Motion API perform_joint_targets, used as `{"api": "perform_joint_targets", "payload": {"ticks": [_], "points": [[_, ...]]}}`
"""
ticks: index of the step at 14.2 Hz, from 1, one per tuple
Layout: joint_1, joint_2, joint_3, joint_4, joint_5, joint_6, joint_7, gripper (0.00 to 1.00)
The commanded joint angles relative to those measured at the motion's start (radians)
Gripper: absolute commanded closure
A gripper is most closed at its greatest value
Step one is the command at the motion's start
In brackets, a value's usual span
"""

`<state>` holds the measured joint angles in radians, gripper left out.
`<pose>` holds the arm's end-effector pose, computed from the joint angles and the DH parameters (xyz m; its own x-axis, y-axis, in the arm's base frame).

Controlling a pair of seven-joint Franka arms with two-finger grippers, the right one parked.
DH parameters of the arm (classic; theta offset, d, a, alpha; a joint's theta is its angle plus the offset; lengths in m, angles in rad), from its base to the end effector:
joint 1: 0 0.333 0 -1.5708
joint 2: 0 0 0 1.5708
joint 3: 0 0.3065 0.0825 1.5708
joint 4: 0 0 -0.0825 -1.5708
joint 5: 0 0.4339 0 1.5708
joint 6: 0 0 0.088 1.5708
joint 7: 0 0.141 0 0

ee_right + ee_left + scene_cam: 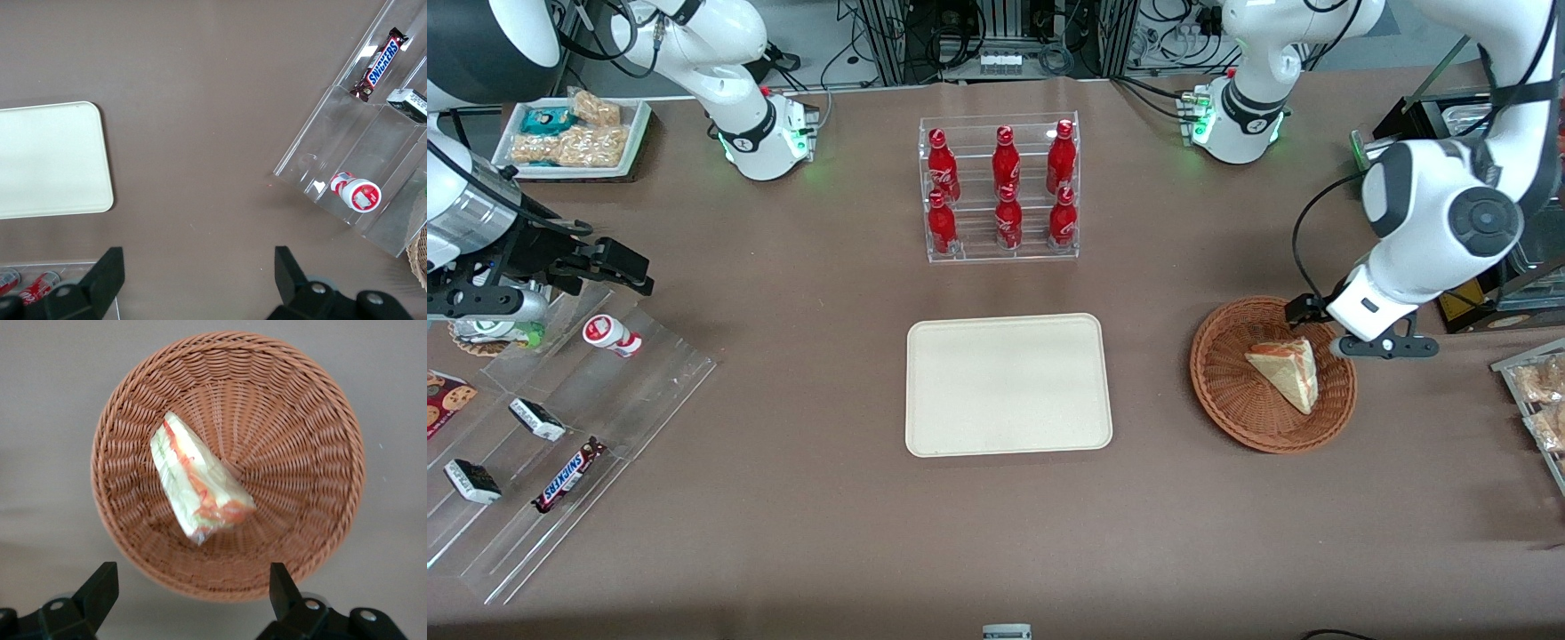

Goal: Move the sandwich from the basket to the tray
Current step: 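Lower the left gripper and close it on the wrapped sandwich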

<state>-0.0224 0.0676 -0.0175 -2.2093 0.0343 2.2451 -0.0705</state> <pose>0.5698 -0.0209 0.2708 0.9995 0.0092 -0.0302 0.0084 -0.9996 -0.0271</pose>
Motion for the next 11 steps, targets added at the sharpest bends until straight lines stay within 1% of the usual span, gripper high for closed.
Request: {"api": "perform_joint_targets", "payload": {"ticks": [1,4,6,7,11], "points": [[0.009,0.015,-0.007,-0.039,0.016,0.114,-0.208,0.0],[0.009,0.058,-0.007,-0.032,0.015,0.151,-0.496,0.0],[0.009,0.099,-0.007,-0.03,0.015,0.224,-0.74,0.0],[0.009,0.121,-0.007,-0.03,0.016,0.247,-0.809,0.0],[0.022,0.185,-0.007,-0.029,0.016,0.261,-0.835,0.0]]}}
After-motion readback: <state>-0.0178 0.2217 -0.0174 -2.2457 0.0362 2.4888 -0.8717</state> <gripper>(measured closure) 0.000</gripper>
